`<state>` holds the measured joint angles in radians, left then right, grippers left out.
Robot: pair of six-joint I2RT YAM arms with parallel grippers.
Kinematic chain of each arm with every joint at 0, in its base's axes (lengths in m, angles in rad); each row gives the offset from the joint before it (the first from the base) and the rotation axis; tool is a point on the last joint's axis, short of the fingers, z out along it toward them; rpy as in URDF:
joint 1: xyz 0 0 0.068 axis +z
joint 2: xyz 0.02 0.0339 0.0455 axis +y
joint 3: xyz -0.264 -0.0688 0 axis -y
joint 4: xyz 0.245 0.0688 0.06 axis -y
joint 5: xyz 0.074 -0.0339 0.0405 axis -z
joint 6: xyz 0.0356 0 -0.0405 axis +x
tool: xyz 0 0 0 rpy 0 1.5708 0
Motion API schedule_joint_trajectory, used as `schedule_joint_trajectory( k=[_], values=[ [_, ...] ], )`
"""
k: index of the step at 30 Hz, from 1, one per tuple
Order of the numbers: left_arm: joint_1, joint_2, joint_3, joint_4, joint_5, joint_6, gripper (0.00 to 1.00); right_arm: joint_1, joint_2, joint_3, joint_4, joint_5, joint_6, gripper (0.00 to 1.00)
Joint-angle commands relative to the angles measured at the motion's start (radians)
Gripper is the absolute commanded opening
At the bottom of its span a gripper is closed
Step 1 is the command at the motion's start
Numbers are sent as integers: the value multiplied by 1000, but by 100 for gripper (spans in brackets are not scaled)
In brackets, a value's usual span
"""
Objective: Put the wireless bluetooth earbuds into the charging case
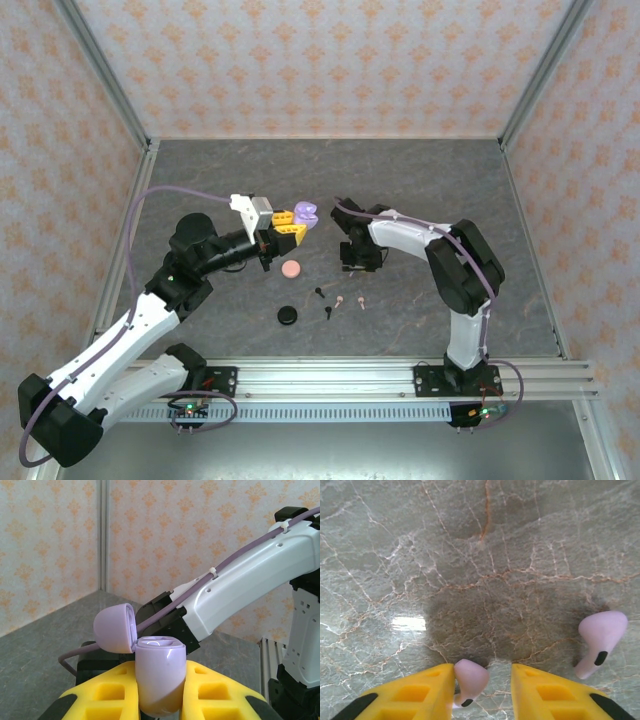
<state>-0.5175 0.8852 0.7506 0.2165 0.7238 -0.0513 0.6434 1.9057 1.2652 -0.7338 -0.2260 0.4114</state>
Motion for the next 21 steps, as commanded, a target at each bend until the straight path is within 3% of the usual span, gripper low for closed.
schedule_joint_trajectory(
  k=[1,7,13,21],
  values=[
    [-12,-19,-6,7,-7,14,0,10,24,28,20,23,-1,32],
    [-12,-15,-3,-3,-11,16,0,15,32,36,16,7,-10,21],
    [-12,-14,-7,-11,-24,13,0,15,-20,22,17,38,-35,18],
    [-12,9,-37,76,-33,-57,0,15,-254,-12,81,78,-145,18]
  ],
)
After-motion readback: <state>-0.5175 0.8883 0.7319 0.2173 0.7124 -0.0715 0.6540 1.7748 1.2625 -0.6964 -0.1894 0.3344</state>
